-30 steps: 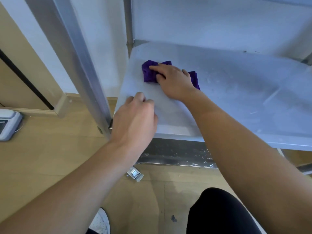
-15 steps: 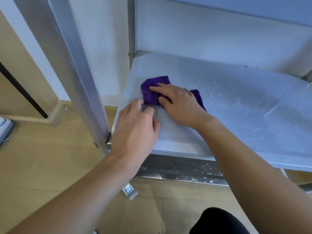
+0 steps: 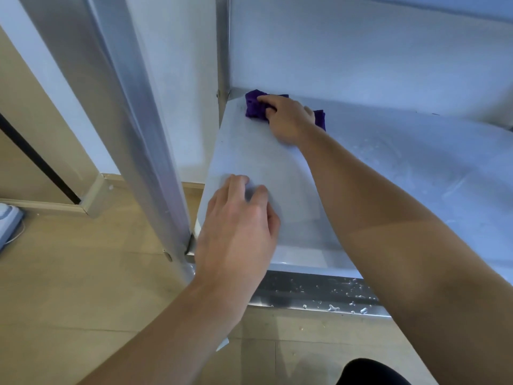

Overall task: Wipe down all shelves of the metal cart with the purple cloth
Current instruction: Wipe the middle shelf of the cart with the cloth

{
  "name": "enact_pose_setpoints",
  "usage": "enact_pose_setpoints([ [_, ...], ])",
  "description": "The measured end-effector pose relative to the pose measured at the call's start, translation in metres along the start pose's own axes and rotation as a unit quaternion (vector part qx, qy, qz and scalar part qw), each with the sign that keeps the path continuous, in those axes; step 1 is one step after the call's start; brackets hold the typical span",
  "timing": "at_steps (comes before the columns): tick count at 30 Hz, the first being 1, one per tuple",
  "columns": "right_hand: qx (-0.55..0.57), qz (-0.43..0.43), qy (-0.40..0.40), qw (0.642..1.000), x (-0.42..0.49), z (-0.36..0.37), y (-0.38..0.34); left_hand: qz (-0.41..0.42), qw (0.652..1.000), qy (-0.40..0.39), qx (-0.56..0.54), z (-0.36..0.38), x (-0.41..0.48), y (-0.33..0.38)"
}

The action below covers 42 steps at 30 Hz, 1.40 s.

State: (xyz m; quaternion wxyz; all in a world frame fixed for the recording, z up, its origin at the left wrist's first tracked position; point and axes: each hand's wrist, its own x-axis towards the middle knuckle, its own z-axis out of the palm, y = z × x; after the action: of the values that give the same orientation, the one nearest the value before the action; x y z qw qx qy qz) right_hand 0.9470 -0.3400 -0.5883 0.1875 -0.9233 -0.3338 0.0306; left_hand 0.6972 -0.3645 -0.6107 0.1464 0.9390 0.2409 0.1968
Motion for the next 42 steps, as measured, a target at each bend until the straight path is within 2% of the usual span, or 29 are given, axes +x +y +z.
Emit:
enact_pose_setpoints([
  [5, 0.004, -0.002, -0.016, 1.000, 0.003, 0.000, -0.002, -0.006, 1.000, 0.000, 0.002, 0.000, 0.000, -0.002],
  [10, 0.031, -0.057, -0.059, 0.996, -0.051, -0.010, 0.001, -0.010, 1.000, 0.006, -0.003, 0.001, -0.001, 0.002],
  [14, 0.014, -0.102, -0.028, 0.994, -0.124, -0.008, 0.009, -0.010, 1.000, 0.021, -0.007, 0.003, 0.001, 0.002],
  [18, 0.017, -0.084, 0.007, 0.996, -0.160, -0.005, 0.010, 0.003, 0.999, 0.039, -0.002, 0.005, 0.003, 0.005],
  [22, 0.032, -0.078, 0.005, 0.996, -0.139, -0.003, 0.006, 0.017, 0.999, 0.033, 0.006, 0.006, 0.002, 0.006],
  [29, 0.010, -0.022, -0.044, 0.999, -0.036, -0.001, -0.006, 0.032, 0.998, 0.049, 0.012, 0.009, 0.000, 0.006],
  [33, 0.001, -0.008, -0.032, 0.999, -0.005, 0.006, -0.010, 0.036, 0.998, 0.059, 0.007, 0.010, 0.001, 0.004],
  [38, 0.004, -0.035, -0.052, 0.998, -0.023, 0.001, -0.007, 0.030, 0.997, 0.064, 0.007, 0.009, 0.000, 0.005],
  [42, 0.009, -0.092, -0.066, 0.994, -0.089, -0.002, -0.002, 0.030, 0.997, 0.066, 0.008, 0.007, 0.000, 0.006],
])
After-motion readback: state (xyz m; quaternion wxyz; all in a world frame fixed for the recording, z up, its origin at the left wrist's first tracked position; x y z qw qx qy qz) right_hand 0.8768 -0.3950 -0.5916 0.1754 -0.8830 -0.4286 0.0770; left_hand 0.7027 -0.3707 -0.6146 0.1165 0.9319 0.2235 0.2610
